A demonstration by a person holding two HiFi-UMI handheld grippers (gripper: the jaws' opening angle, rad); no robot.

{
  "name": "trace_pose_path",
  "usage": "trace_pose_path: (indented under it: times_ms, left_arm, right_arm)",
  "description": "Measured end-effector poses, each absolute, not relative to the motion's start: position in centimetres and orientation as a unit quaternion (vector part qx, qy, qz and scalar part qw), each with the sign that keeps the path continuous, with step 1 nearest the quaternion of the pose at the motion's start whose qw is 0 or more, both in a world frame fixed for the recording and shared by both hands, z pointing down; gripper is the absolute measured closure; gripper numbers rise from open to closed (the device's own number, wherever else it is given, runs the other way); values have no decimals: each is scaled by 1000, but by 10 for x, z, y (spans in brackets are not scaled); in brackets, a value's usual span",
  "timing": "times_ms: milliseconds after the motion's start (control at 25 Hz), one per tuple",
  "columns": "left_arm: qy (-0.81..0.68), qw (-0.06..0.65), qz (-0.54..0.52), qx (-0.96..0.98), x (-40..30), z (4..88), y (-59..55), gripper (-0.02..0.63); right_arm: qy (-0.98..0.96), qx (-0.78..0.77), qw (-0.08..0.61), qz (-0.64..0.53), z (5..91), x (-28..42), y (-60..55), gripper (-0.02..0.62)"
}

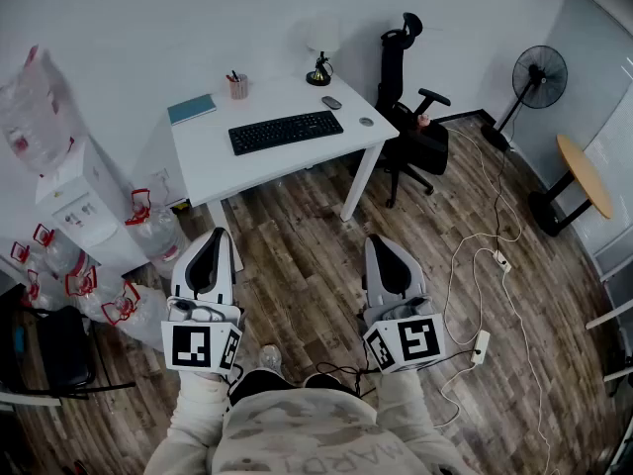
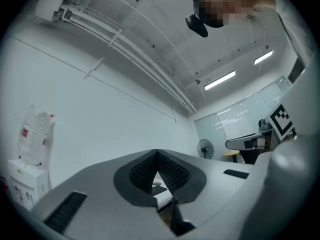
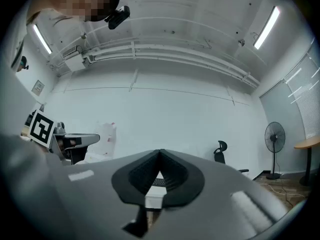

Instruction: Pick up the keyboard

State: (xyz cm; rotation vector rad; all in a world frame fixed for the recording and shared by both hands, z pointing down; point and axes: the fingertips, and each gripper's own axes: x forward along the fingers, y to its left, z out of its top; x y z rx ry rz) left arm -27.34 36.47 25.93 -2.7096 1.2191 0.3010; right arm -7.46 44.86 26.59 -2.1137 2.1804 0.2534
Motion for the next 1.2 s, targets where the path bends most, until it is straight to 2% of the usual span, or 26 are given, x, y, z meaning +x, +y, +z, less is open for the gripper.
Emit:
trace_pose_path:
  times_ms: [1200]
  left_arm:
    - [376,70,99,-919,-283,269,199,601]
  right_arm:
    - [682,-724,48,86,278,-84,300,584]
